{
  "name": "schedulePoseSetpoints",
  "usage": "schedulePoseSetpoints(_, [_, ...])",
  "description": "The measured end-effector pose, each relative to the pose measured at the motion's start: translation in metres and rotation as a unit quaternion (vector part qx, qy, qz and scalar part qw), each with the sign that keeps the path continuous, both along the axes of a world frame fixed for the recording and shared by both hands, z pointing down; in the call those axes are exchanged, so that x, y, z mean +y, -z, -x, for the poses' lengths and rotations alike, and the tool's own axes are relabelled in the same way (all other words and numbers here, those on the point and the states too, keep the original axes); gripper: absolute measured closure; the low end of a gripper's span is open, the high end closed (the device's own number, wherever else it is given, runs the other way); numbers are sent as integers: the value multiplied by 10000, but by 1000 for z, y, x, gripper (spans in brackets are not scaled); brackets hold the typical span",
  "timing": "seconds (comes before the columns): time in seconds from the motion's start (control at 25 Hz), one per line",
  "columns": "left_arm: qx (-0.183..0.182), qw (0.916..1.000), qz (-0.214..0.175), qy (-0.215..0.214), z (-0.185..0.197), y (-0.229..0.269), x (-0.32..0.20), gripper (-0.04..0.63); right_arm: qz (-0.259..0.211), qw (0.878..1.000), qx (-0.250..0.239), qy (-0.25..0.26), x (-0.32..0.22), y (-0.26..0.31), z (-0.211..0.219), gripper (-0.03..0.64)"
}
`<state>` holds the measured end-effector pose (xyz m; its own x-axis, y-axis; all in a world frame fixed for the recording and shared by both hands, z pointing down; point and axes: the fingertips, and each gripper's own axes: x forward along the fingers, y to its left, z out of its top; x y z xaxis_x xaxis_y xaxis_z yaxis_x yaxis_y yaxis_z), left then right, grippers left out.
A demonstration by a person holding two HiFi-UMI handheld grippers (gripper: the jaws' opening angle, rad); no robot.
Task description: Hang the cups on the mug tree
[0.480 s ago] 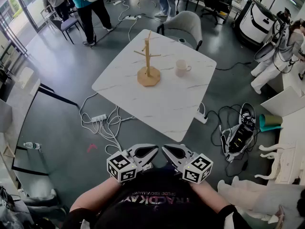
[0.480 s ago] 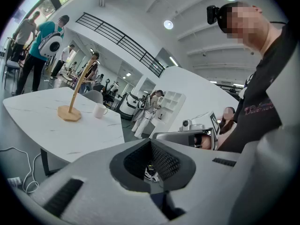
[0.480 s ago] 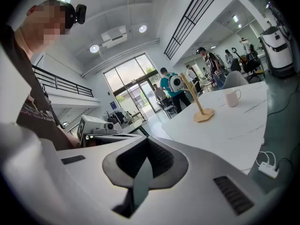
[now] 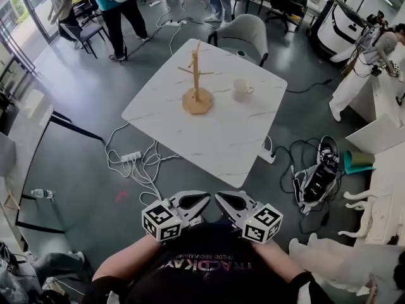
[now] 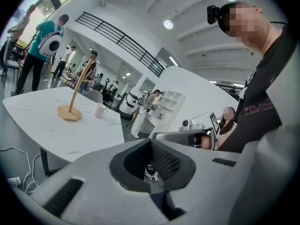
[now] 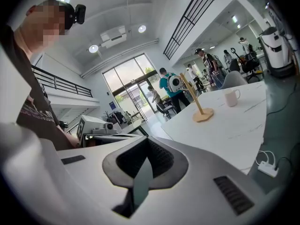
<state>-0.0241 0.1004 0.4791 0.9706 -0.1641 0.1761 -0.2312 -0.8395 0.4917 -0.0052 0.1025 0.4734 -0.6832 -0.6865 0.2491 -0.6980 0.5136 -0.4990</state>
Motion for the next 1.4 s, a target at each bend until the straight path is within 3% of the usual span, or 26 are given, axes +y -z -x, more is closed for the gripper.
schedulePoseSetpoints(0.64, [31,10000,24,43,12,-2,2,598,-25,10000,-37,80,2,0,11,607])
schedulePoseSetpoints(1.4, [95,10000,19,4,10,1,-8,598,-109,9997,103,-213,-15,10,-4,607])
